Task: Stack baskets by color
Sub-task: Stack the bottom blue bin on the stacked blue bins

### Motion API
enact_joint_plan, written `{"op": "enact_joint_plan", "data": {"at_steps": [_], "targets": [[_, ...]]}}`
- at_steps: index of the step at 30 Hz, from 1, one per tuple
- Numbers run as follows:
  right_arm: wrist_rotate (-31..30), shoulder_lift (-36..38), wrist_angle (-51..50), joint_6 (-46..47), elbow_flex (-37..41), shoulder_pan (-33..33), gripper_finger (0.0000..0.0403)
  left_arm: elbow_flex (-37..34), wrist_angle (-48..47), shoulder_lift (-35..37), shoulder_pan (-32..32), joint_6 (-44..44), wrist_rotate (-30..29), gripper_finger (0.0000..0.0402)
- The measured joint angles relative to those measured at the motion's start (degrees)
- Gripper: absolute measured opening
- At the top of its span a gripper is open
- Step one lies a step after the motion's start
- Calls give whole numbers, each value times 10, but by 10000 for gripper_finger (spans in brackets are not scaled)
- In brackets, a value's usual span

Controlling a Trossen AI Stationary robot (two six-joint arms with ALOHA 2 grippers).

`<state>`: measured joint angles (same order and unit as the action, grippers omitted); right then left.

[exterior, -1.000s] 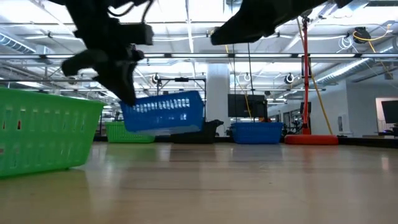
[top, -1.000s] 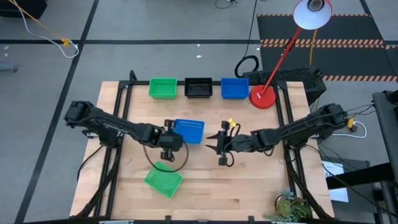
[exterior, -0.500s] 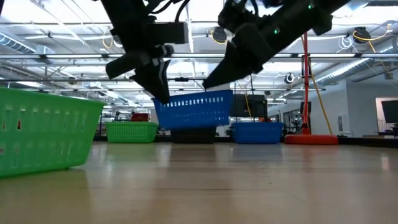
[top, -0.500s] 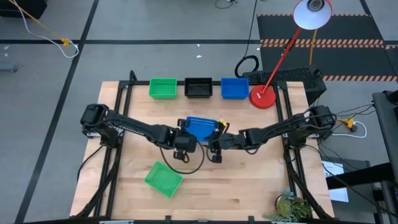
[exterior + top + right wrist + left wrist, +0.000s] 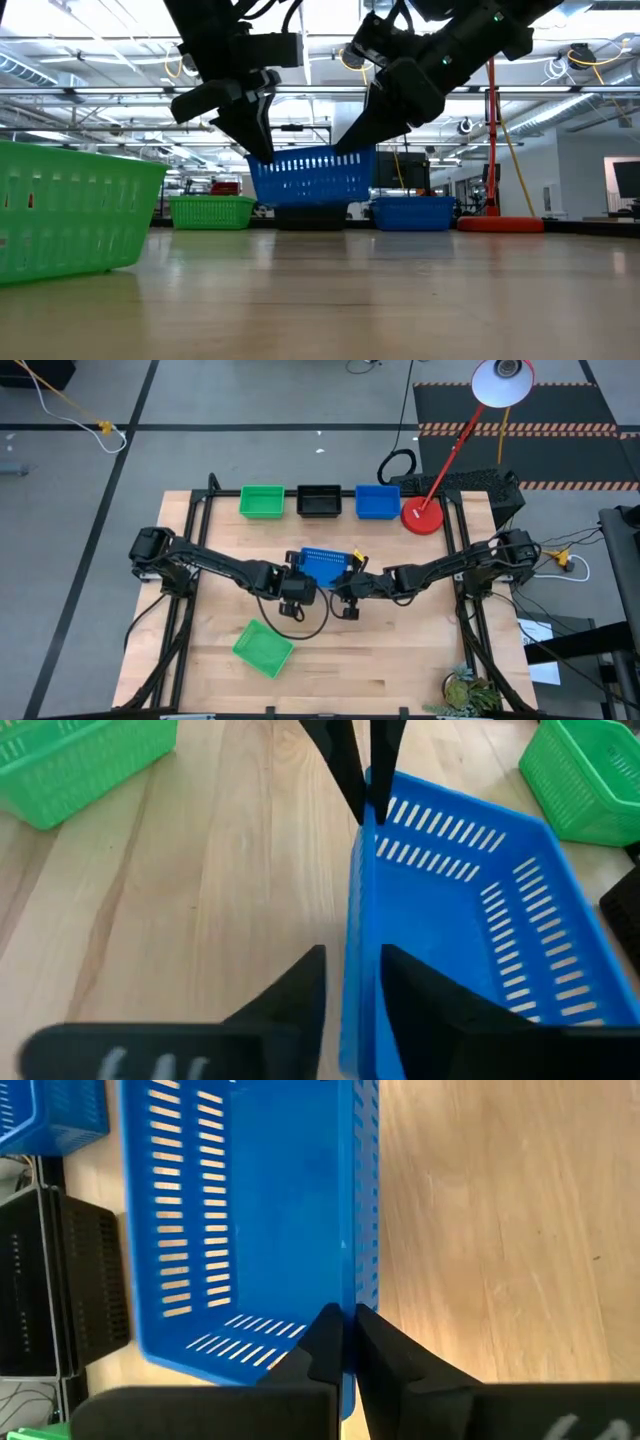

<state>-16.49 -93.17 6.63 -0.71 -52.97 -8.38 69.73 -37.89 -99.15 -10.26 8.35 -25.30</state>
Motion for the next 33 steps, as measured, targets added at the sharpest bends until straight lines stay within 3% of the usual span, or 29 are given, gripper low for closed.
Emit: {"op": "enact_joint_plan", "data": {"at_steps": [7,13,19,24,30,33], "targets": [[-2,0,-15,0,0,5,9,0,5,0,0,-14,2,23],[-2,0,-23,0,1,7,19,0,18,0,0,-46,-5,68],[-4,1,-41,-13,1,7,7,0,17,0,0,-106,-51,128],[1,19,-95,-30,1,10,7,0,-44,20,-1,-192,-84,183],[-1,89,-151,-79,1,25,3,-10,-118,50,-9,-303,-86,203],[-33,131,-173,-117,1,34,3,-27,-119,53,-17,-337,-85,204]]}}
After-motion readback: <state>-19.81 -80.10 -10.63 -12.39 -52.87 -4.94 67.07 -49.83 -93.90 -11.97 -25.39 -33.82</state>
